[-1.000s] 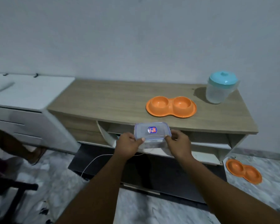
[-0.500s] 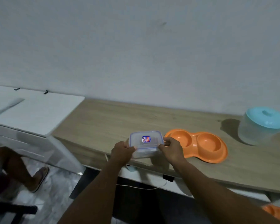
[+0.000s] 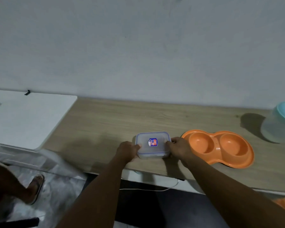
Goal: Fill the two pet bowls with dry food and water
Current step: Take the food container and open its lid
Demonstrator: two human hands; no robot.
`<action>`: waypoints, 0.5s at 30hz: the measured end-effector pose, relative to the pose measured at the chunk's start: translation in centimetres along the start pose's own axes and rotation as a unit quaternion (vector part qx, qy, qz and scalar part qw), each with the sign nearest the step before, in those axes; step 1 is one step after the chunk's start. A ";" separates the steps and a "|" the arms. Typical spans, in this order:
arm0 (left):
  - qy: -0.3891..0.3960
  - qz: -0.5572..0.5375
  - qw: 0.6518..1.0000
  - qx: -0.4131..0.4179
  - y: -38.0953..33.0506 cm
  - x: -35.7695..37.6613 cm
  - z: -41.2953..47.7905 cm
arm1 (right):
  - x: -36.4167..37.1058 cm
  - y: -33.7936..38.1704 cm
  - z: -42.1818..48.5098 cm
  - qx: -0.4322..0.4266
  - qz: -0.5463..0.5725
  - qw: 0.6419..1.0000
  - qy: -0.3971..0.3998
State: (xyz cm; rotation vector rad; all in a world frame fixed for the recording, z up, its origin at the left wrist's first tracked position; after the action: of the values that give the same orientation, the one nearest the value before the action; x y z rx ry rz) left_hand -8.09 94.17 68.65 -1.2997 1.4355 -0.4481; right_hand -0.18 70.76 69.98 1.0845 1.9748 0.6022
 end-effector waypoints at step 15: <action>0.167 -0.034 0.985 -0.011 0.1 -0.9 3.8 | 0.7 -1.6 2.9 0.116 0.060 0.991 0.027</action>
State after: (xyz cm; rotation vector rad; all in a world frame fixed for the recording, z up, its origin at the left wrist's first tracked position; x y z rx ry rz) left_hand -5.05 96.37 67.73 -1.3388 1.6781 -0.7259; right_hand 1.21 70.64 66.93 1.3479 2.0761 0.4768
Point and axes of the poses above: each hand's wrist, its own z-axis towards the middle knuckle, its own x-axis out of the palm, y = z × x, the point moved 8 cm from there along z, towards the middle knuckle, and after that the axes turned 13 degrees about x, right-handed, at the moved point
